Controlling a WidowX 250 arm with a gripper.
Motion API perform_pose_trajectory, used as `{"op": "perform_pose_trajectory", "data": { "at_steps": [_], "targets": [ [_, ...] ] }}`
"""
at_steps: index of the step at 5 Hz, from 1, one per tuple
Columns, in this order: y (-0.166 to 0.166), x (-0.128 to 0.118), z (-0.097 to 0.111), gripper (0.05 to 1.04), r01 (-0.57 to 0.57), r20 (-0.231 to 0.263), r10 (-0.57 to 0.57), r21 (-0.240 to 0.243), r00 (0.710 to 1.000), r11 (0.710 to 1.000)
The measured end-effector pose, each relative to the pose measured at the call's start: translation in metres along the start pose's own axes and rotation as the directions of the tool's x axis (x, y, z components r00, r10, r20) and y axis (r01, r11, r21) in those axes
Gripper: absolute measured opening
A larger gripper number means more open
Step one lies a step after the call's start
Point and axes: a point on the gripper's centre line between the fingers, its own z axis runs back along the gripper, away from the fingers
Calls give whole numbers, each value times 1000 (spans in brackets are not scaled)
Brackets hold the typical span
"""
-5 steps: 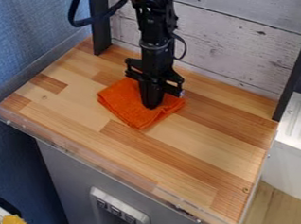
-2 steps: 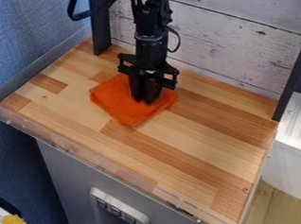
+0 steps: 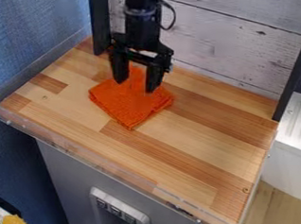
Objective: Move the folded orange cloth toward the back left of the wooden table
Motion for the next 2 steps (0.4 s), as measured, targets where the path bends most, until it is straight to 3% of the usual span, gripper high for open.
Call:
{"op": "perform_pose_trajectory", "data": {
  "at_steps": [2],
  "targets": [
    [-9, -35, 37, 997, -8, 45, 7, 17, 999, 1000]
  ]
}}
